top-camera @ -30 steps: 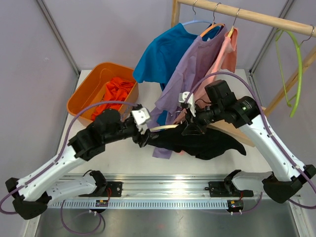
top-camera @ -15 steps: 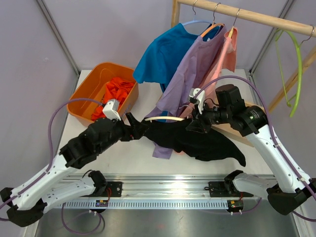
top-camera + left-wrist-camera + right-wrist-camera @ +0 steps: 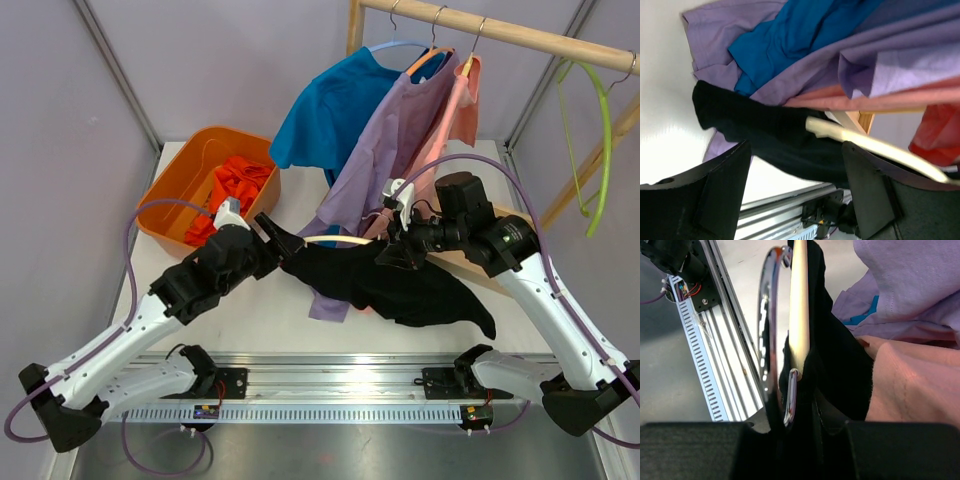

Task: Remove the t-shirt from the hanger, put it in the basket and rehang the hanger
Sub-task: Remove the tshirt from the hanger

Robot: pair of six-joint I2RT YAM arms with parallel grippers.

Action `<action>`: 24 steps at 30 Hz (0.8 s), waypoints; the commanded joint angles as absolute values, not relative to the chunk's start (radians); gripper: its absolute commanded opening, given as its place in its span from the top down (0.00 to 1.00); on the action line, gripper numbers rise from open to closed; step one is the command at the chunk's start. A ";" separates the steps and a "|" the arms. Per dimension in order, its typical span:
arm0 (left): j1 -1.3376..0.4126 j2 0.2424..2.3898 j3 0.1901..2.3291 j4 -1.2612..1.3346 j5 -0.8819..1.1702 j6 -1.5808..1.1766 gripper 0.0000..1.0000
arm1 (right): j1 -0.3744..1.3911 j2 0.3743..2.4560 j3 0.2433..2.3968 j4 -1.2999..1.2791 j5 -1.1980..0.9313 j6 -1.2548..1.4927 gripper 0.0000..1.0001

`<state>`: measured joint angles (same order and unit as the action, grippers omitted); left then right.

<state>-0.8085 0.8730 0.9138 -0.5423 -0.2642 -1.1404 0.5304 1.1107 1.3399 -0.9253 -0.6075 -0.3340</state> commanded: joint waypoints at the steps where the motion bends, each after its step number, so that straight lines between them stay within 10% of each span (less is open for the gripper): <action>1: -0.776 0.926 0.902 -0.431 -0.224 -1.201 0.27 | 0.528 1.091 1.348 -0.857 -0.641 -0.319 1.00; 24: -0.713 1.039 0.890 -0.385 -0.314 -1.086 0.77 | 0.528 1.066 1.345 -0.873 -0.666 -0.325 1.00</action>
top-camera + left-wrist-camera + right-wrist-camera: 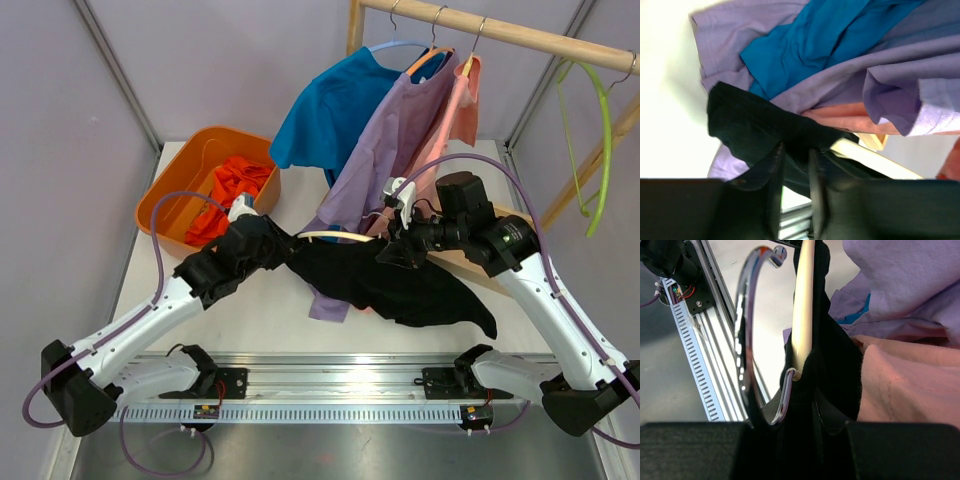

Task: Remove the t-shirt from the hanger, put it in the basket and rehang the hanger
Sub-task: Remove the tshirt from the hanger

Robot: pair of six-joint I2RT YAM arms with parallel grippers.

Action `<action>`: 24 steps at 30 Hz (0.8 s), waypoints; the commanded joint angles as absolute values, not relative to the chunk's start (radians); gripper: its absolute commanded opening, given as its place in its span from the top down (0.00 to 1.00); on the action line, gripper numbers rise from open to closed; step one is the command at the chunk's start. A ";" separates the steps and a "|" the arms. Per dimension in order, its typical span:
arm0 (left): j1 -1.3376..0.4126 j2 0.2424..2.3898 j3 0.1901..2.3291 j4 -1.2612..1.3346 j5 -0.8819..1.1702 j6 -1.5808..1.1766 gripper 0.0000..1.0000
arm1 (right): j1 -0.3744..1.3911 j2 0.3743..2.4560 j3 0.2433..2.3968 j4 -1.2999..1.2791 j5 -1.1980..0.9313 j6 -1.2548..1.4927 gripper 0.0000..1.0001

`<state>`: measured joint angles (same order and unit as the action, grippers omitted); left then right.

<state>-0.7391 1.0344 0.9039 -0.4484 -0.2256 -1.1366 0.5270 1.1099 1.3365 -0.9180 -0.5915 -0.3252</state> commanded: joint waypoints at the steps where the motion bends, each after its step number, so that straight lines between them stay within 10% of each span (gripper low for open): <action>1: -0.710 1.037 0.881 -0.380 -0.314 -1.083 0.80 | 0.526 1.065 1.342 -0.873 -0.664 -0.328 1.00; 4: -0.706 1.017 0.874 -0.373 -0.311 -1.060 1.00 | 0.526 1.060 1.338 -0.871 -0.638 -0.331 1.00; 24: -0.449 0.893 0.683 -0.486 -0.169 -0.859 1.00 | 0.469 1.015 1.431 -0.962 -0.778 -0.450 1.00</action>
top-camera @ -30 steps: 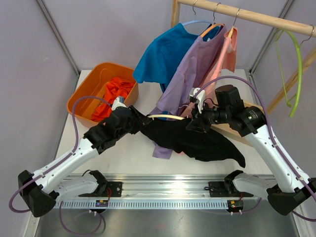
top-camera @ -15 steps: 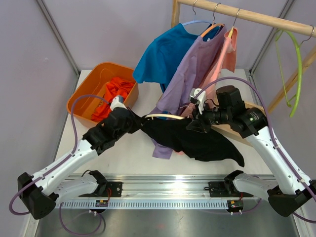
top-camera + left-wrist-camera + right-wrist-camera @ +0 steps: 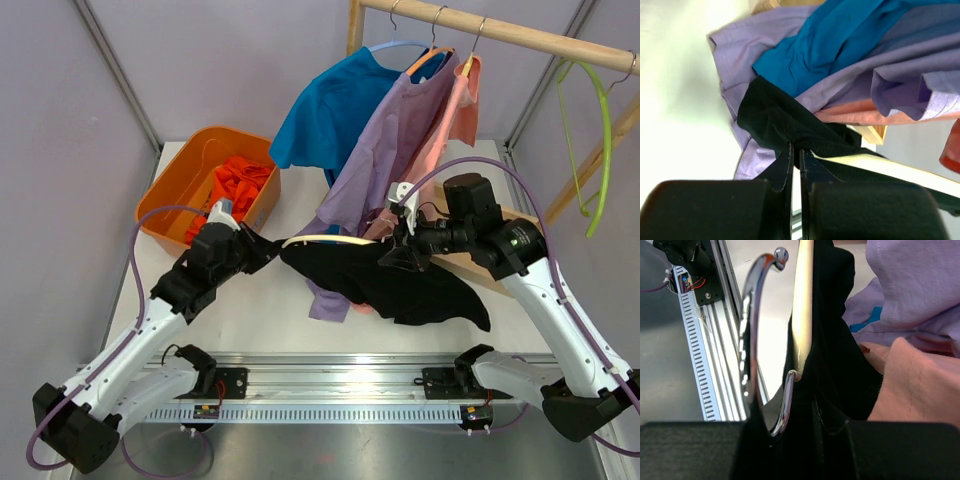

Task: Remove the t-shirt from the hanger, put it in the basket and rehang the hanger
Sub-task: Remove the tshirt from the hanger

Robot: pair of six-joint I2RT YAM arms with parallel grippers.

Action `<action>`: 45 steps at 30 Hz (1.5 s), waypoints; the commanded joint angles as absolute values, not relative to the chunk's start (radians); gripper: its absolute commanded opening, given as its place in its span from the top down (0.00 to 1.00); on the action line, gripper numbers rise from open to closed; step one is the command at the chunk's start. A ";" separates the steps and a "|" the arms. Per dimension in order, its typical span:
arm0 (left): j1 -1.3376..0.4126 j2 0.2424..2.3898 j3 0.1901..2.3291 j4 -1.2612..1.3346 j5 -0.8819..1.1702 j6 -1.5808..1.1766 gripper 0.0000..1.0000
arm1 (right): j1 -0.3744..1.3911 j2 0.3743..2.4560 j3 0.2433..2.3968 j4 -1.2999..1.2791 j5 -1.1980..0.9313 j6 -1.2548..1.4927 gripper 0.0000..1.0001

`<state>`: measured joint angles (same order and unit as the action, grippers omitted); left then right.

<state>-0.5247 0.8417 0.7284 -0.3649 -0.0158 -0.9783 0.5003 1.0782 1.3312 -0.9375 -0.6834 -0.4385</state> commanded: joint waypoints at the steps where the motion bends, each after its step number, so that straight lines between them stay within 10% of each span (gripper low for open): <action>1: -0.449 0.903 0.680 -0.483 -0.160 -0.856 1.00 | 0.465 1.015 1.456 -0.954 -0.772 -0.442 1.00; 22: -0.445 0.956 0.638 -0.379 0.140 -0.713 1.00 | 0.440 1.104 1.538 -0.874 -0.969 -0.308 1.00; 29: -0.445 0.919 0.626 -0.220 0.319 -0.657 1.00 | 0.440 1.118 1.490 -0.798 -0.646 -0.213 1.00; 33: -0.445 0.759 0.623 -0.192 0.425 -0.566 0.38 | 0.440 1.126 1.450 -0.787 -0.601 -0.221 1.00; 36: -0.445 0.639 0.637 -0.231 0.442 -0.456 0.17 | 0.440 1.121 1.434 -0.810 -0.615 -0.258 1.00; 45: -0.446 0.581 0.802 -0.318 0.601 -0.059 0.01 | 0.489 1.169 1.405 -1.083 -0.825 -0.679 1.00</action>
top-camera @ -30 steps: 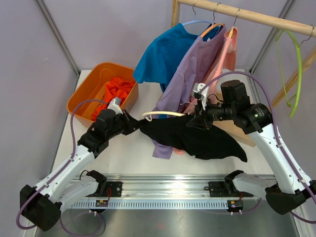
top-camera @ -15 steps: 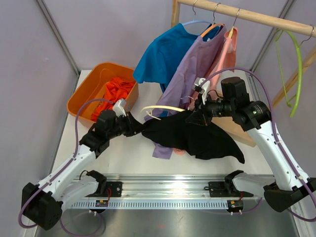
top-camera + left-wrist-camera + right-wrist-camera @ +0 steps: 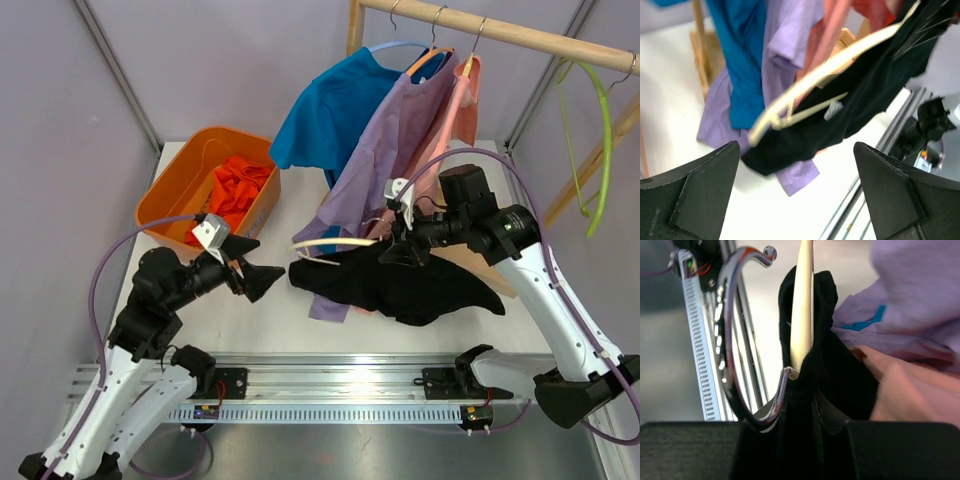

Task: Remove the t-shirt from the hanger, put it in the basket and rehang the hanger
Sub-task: Remove the tshirt from the hanger

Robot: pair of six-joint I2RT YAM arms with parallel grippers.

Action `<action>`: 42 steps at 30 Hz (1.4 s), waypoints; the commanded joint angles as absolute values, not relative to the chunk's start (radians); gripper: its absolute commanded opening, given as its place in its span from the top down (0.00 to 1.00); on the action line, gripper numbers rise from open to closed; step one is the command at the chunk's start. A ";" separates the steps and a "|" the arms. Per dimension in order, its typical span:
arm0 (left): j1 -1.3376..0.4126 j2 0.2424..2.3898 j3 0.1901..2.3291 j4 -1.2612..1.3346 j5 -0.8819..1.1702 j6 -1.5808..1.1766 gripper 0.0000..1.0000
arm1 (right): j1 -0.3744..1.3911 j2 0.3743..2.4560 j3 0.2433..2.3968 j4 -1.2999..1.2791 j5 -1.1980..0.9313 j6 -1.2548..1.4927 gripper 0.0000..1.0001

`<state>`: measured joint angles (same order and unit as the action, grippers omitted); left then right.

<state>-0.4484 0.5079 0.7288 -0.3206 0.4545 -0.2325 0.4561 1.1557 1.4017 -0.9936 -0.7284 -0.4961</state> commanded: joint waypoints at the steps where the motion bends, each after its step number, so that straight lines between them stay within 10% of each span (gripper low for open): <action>1: -0.449 0.650 0.820 -0.298 0.632 -0.029 0.01 | 0.542 1.176 1.410 -1.103 -0.803 -0.730 1.00; 17: -0.773 0.986 1.000 -0.327 0.592 0.239 0.14 | 0.667 1.295 1.522 -1.181 -0.764 -0.818 1.00; 33: -0.833 1.085 1.011 -0.382 0.607 0.296 1.00 | 0.675 1.289 1.505 -1.164 -0.767 -0.781 1.00; 36: -0.833 1.075 0.994 -0.379 0.597 0.261 1.00 | 0.673 1.284 1.488 -1.140 -0.747 -0.744 0.99; 42: -0.773 1.040 0.960 -0.445 0.584 0.142 1.00 | 0.594 1.223 1.442 -1.078 -0.719 -0.667 0.49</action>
